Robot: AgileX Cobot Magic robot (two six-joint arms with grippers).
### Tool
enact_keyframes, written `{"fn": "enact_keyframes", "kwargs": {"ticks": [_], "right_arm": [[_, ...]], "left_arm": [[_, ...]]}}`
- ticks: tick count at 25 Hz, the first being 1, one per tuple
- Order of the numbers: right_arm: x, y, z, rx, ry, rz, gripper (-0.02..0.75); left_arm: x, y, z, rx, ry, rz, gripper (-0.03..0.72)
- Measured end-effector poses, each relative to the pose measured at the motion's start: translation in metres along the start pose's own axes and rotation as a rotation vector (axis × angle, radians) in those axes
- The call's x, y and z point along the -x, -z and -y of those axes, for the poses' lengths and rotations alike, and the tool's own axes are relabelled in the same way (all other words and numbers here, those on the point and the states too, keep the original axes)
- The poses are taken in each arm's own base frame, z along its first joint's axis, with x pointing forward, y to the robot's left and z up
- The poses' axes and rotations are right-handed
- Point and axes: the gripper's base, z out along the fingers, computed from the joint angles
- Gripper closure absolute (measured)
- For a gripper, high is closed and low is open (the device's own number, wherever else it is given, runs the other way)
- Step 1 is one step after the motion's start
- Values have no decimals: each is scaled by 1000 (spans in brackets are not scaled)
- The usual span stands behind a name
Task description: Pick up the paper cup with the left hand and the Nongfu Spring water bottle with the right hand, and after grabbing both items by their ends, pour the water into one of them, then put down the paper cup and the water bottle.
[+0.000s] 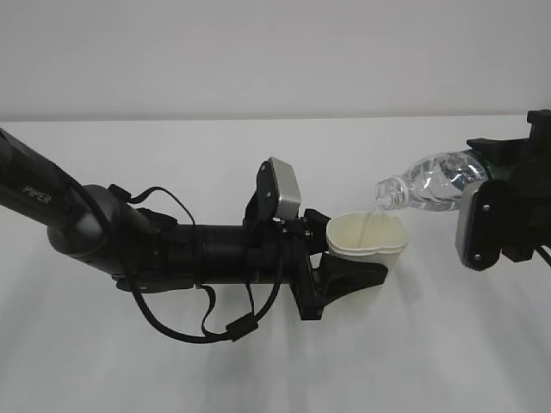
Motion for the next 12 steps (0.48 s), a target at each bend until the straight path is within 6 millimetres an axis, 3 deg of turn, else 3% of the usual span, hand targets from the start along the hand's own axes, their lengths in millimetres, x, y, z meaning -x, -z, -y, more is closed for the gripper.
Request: {"fn": "enact_keyframes", "kwargs": {"ticks": [12], "right_arm": [[0, 0, 0, 0, 0, 0, 354]], "left_arm": [[0, 0, 0, 0, 0, 0, 252]]}}
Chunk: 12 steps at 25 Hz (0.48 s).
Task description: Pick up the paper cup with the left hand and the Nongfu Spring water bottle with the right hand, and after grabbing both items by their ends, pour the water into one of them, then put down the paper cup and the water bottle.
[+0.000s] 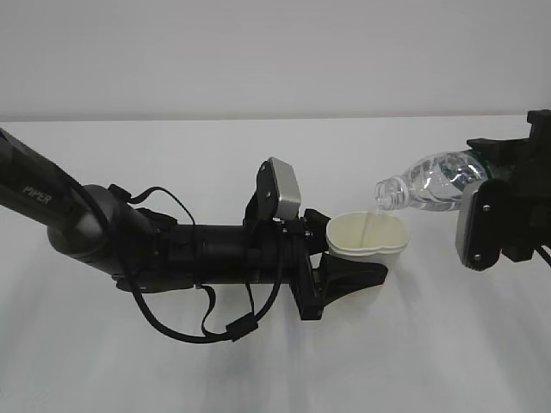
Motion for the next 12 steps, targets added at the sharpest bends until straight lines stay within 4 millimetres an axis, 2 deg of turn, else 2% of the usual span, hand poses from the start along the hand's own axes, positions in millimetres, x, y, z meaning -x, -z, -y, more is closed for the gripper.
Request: {"fn": "enact_keyframes", "kwargs": {"ticks": [12], "right_arm": [[0, 0, 0, 0, 18, 0, 354]], "left_arm": [[0, 0, 0, 0, 0, 0, 252]]}}
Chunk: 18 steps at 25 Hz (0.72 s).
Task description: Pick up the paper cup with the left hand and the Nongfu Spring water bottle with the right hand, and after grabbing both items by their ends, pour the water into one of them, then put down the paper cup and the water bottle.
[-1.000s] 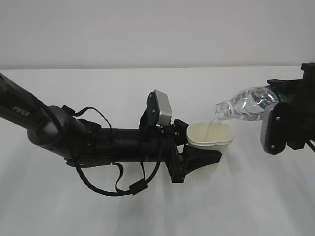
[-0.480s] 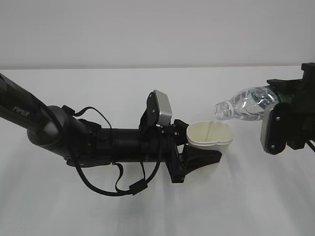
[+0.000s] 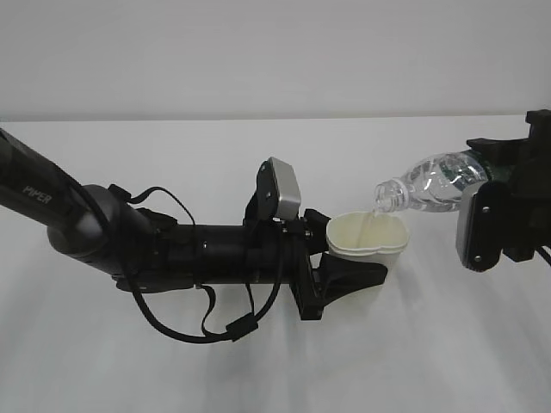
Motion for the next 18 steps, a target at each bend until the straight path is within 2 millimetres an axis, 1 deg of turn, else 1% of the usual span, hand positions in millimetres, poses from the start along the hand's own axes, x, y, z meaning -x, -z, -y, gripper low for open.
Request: {"fn": "enact_keyframes", "kwargs": {"ticks": [18], "right_arm": [[0, 0, 0, 0, 4, 0, 354]], "left_arm": [[0, 0, 0, 0, 0, 0, 252]]}}
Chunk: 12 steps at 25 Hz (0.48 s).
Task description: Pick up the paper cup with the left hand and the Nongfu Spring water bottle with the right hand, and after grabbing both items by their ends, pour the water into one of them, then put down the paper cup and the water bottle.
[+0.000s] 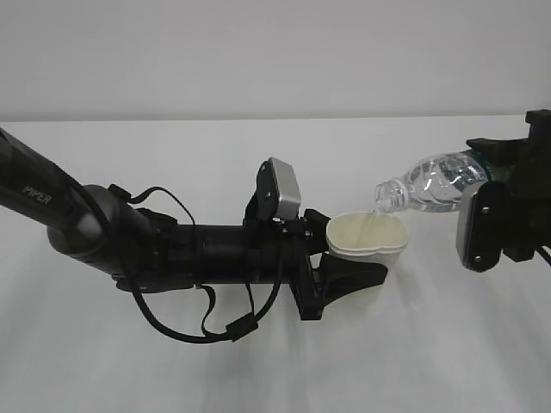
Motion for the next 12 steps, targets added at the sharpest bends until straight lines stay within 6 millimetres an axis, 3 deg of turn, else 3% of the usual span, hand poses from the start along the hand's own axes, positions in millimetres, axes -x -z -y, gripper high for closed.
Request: {"fn": "enact_keyframes", "kwargs": {"ticks": [12], "right_arm": [[0, 0, 0, 0, 2, 0, 354]], "left_arm": [[0, 0, 0, 0, 0, 0, 252]]}}
